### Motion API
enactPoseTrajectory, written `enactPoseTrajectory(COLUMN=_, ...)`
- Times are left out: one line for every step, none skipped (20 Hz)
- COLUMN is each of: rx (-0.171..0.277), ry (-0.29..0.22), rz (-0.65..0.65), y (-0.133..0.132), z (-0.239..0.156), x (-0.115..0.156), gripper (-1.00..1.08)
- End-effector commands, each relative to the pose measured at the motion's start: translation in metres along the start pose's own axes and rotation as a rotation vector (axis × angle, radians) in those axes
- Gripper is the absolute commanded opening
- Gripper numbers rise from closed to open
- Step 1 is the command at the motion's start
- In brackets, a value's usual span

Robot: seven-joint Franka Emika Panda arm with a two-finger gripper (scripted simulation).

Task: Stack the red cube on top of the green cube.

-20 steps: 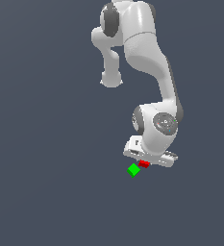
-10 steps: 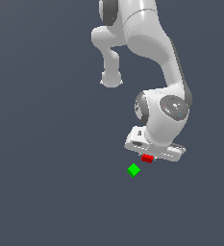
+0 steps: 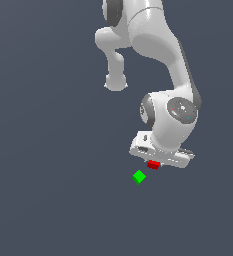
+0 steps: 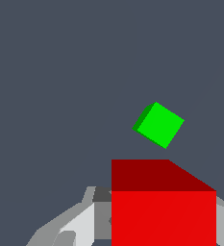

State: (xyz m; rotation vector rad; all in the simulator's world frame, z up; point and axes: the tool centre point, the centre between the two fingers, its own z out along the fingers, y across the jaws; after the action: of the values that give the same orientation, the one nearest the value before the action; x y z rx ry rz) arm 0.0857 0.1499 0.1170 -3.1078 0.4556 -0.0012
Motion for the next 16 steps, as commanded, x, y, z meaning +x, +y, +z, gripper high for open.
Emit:
enactPoseTrajectory(rx=0.0, ry=0.0, rz=0.001, y=0.004, z=0.005, x=0.003, gripper=-1.0)
enactPoseTrajectory(rx=0.0, ry=0.0, rz=0.001, y=0.006, z=0.007, x=0.006, gripper=-1.0)
enactPoseTrajectory(rx=0.0, ry=0.0, rz=0.001, y=0.008, z=0.011, x=0.008, gripper=-1.0)
enactPoseTrajectory(rx=0.0, ry=0.0, rz=0.001, y=0.011, z=0.015, x=0.011, gripper=-1.0)
enactPoseTrajectory(rx=0.0, ry=0.0, rz=0.001, y=0.014, z=0.019, x=0.014, gripper=-1.0)
enactPoseTrajectory(rx=0.0, ry=0.0, rz=0.001, y=0.017, z=0.024, x=0.017, gripper=-1.0)
enactPoseTrajectory(rx=0.0, ry=0.0, rz=0.001, y=0.02, z=0.029, x=0.021, gripper=-1.0)
enactPoseTrajectory(rx=0.0, ry=0.0, rz=0.001, y=0.023, z=0.034, x=0.025, gripper=-1.0)
enactPoseTrajectory(rx=0.0, ry=0.0, rz=0.001, y=0.026, z=0.038, x=0.028, gripper=-1.0)
enactPoseTrajectory(rx=-0.001, ry=0.0, rz=0.001, y=0.029, z=0.043, x=0.031, gripper=-1.0)
enactPoseTrajectory(rx=-0.001, ry=0.0, rz=0.001, y=0.031, z=0.046, x=0.034, gripper=-1.0)
enactPoseTrajectory(rx=-0.001, ry=0.0, rz=0.001, y=0.033, z=0.049, x=0.036, gripper=-1.0)
enactPoseTrajectory(rx=-0.001, ry=0.0, rz=0.001, y=0.035, z=0.052, x=0.038, gripper=-1.0)
enactPoseTrajectory(rx=-0.001, ry=0.0, rz=0.001, y=0.036, z=0.053, x=0.04, gripper=-1.0)
enactPoseTrajectory(rx=-0.001, ry=0.0, rz=0.001, y=0.037, z=0.055, x=0.041, gripper=-1.0)
enactPoseTrajectory(rx=-0.001, ry=0.0, rz=0.001, y=0.037, z=0.056, x=0.042, gripper=-1.0)
